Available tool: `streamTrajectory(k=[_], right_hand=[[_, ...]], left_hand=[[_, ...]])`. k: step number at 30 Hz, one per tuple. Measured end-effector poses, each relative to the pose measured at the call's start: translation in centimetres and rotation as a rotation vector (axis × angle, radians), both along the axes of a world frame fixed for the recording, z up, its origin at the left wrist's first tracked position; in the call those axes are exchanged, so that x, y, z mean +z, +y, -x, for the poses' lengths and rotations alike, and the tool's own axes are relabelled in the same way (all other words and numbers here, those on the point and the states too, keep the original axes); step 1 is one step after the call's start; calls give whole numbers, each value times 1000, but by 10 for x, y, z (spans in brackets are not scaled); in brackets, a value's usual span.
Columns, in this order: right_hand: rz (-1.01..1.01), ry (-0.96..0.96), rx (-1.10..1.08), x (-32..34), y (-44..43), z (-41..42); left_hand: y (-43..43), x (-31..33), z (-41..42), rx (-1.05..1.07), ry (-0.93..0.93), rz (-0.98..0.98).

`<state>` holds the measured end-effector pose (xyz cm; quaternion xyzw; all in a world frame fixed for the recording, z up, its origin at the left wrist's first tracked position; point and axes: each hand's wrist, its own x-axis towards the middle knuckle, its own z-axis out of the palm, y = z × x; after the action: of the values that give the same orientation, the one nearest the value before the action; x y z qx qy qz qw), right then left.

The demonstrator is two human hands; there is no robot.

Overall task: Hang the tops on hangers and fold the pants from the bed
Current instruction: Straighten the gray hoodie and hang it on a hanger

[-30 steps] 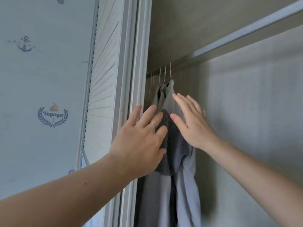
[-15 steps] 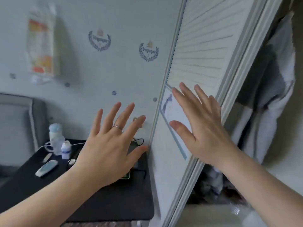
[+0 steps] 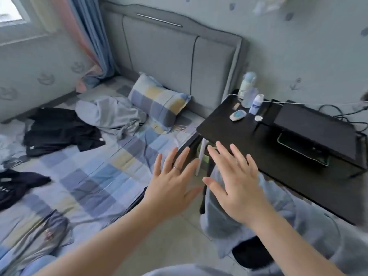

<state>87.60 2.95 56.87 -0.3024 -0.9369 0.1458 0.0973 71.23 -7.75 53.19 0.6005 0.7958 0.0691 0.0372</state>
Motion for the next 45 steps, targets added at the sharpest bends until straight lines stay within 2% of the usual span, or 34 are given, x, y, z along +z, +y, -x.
streamTrajectory(k=[10, 16, 24, 28, 34, 45], right_hand=[[192, -124, 325, -83, -51, 160], [244, -175, 488, -116, -23, 250], [273, -269, 746, -126, 28, 372], [273, -320, 836, -134, 49, 421], [261, -321, 858, -142, 69, 478], [236, -238, 794, -172, 67, 575]], left_hand=[[-123, -75, 131, 617, -196, 21], [-131, -94, 187, 896, -269, -9], [-112, -90, 250, 1209, -321, 20], [-94, -91, 274, 1281, -329, 17], [-75, -91, 315, 1314, -364, 0], [-69, -130, 443, 1195, -334, 0]])
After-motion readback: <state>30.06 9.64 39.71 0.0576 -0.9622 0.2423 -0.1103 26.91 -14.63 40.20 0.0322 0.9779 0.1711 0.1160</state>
